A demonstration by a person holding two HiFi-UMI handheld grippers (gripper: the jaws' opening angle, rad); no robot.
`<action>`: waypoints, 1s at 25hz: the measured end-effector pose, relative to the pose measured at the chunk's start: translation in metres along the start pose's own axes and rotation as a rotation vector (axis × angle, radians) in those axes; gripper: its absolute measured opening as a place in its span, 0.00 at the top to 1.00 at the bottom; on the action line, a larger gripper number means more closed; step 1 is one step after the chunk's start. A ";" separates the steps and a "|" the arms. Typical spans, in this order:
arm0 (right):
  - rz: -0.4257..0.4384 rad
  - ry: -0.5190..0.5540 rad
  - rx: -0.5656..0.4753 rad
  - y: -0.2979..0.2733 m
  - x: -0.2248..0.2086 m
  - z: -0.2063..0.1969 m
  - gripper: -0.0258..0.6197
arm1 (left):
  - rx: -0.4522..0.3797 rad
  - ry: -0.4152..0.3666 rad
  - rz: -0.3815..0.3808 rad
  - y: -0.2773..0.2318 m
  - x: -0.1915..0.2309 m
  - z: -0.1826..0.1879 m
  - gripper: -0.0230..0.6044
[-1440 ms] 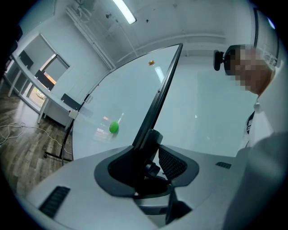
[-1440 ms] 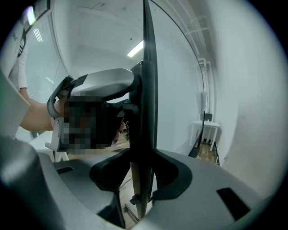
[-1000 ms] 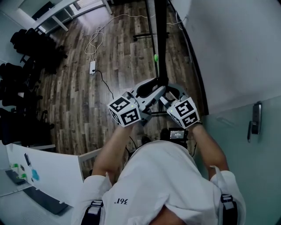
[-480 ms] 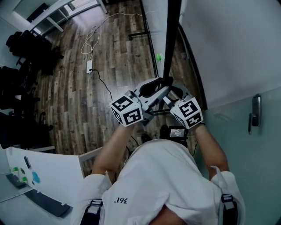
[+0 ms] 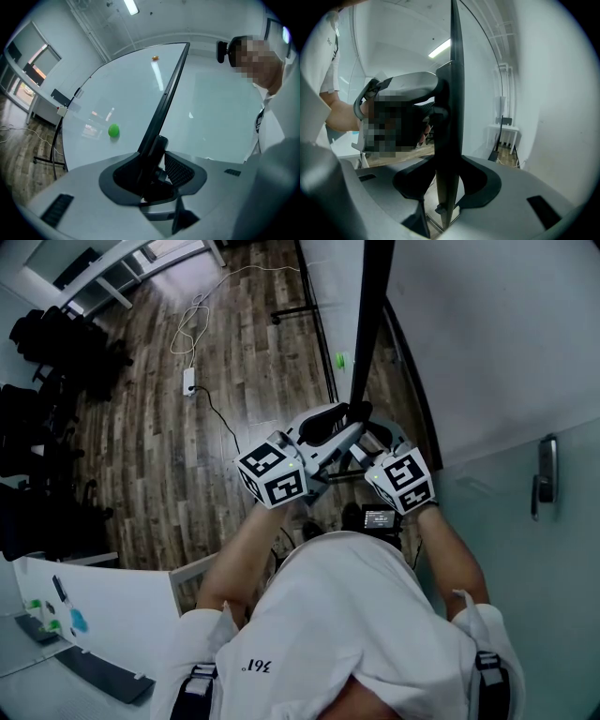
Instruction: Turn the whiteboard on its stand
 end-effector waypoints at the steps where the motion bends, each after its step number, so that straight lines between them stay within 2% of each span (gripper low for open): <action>1: -0.003 0.002 -0.002 0.000 0.001 0.001 0.69 | -0.002 0.000 0.000 0.000 0.000 0.001 0.70; 11: 0.002 0.011 -0.016 -0.003 0.001 0.003 0.69 | 0.014 -0.014 -0.008 0.002 0.002 0.003 0.70; 16: -0.014 0.020 -0.011 -0.002 0.000 0.000 0.69 | 0.040 -0.022 -0.013 0.002 0.002 -0.004 0.70; 22: -0.045 0.028 -0.005 -0.001 0.000 -0.001 0.69 | 0.029 -0.037 0.006 0.010 0.004 -0.001 0.70; 25: -0.074 0.038 -0.016 0.004 -0.001 0.001 0.64 | 0.026 -0.041 0.013 0.014 0.003 0.000 0.70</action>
Point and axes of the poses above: the fingertips, and each gripper's own axes: y backward along the fingers, x to its left, z out of its top, the point moved 8 cm from there along y, backward along the fingers, and after that the axes turned 9 degrees about -x, right-handed, at the moved point
